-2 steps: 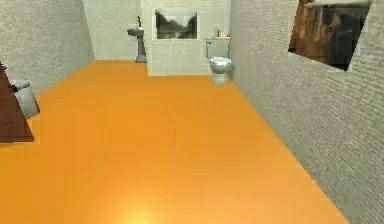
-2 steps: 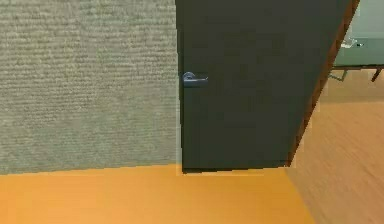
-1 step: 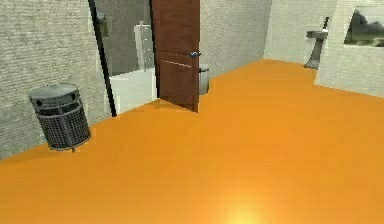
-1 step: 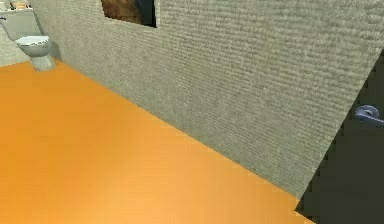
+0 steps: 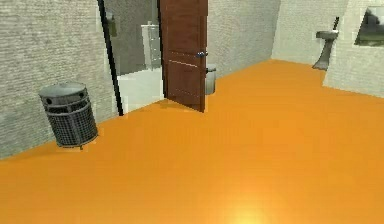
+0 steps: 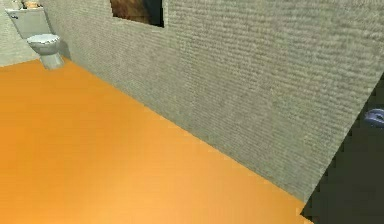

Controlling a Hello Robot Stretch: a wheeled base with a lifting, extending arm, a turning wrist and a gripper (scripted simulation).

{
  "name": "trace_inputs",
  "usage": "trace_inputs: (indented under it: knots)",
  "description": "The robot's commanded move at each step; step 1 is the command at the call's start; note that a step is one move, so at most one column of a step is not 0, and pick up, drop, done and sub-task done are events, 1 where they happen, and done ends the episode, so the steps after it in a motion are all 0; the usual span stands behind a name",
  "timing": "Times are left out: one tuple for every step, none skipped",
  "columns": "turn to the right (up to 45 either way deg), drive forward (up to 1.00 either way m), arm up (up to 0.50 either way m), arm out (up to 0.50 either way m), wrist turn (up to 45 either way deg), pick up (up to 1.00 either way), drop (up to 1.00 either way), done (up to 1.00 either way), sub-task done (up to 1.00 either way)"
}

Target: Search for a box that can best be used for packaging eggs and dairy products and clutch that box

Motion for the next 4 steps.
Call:
trace_inputs:
  knots:
    - [30.0, 0.00, 0.00, 0.00, 0.0, 0.00, 0.00, 0.00, 0.00]
    - [0.0, 0.10, 0.00, 0.00, 0.0, 0.00, 0.00, 0.00, 0.00]
    - [-30.0, 0.00, 0.00, 0.00, 0.0, 0.00, 0.00, 0.00, 0.00]
    - [0.0, 0.45, 0.00, 0.00, 0.0, 0.00, 0.00, 0.00, 0.00]
